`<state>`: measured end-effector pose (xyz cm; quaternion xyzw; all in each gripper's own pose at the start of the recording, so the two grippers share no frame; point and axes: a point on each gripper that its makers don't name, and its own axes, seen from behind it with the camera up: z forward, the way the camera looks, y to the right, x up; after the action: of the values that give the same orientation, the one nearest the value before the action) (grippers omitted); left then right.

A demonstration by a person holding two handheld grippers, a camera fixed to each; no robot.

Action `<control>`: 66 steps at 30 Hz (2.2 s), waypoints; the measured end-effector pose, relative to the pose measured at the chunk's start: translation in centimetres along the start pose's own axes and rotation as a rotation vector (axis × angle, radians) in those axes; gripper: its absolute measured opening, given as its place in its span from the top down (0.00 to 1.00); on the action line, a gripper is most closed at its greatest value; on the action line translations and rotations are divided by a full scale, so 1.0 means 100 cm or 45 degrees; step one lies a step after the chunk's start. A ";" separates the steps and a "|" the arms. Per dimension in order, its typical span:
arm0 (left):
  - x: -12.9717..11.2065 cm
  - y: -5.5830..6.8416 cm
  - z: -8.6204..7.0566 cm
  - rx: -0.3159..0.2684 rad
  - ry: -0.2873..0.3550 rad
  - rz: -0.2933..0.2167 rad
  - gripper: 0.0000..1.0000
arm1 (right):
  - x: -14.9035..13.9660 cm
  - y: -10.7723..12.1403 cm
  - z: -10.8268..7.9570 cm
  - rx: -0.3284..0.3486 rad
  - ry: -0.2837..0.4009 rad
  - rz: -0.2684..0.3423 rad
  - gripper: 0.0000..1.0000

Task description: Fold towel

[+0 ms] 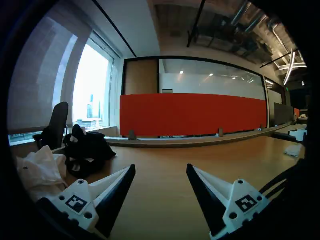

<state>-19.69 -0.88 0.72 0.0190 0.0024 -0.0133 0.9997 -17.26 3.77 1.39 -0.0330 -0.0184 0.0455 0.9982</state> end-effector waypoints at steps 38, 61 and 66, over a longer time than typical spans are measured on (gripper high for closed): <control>-0.001 -0.001 0.000 0.000 0.000 0.001 0.06 | -0.006 -0.022 -0.010 0.061 0.034 -0.085 0.00; 0.002 0.000 -0.001 0.000 -0.001 -0.001 0.06 | -0.006 -0.022 -0.010 0.061 0.034 -0.085 0.00; 0.003 0.000 -0.001 0.000 -0.001 0.000 0.06 | -0.006 -0.021 -0.010 0.060 0.034 -0.084 0.00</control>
<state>-19.36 -0.86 0.57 0.0190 0.0018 -0.0134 0.9997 -17.67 1.51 0.51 -0.0094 -0.0051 0.0127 0.9999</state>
